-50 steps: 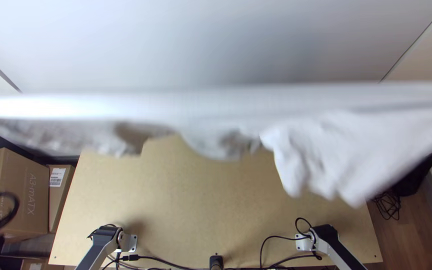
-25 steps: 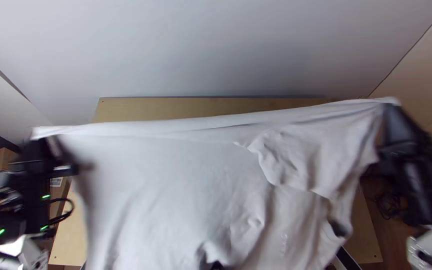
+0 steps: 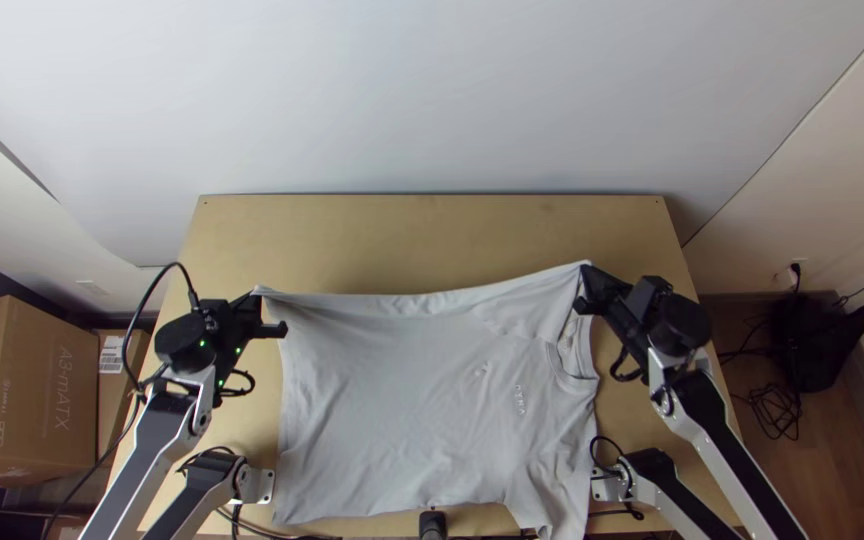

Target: Fold the t-shirt

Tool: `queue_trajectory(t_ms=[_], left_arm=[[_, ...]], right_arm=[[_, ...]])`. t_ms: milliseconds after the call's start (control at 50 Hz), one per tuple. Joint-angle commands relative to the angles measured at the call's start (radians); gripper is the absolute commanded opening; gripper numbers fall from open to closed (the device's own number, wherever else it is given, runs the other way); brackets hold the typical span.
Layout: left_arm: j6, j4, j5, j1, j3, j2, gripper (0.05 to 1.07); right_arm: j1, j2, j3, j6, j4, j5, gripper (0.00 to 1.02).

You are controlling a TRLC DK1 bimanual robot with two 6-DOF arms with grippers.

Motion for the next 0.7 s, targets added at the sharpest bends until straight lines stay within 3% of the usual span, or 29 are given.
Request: queue_trajectory(t_ms=[0,260,680], left_arm=[[-0.061,0.091,0.032,0.040,0.023,0.128,0.08],[-0.078,0.286,0.061,0.105,0.092,0.487,0.08],[-0.087,0.326,0.075,0.173,0.280,0.818,0.08]], right_arm=[[-0.002,0.114,0.015,0.012,0.110,0.009,0.03],[-0.009,0.417,0.116,-0.013,0.196,0.009,0.03],[-0.087,0.787,0.311,-0.049,0.256,-0.011,0.03]])
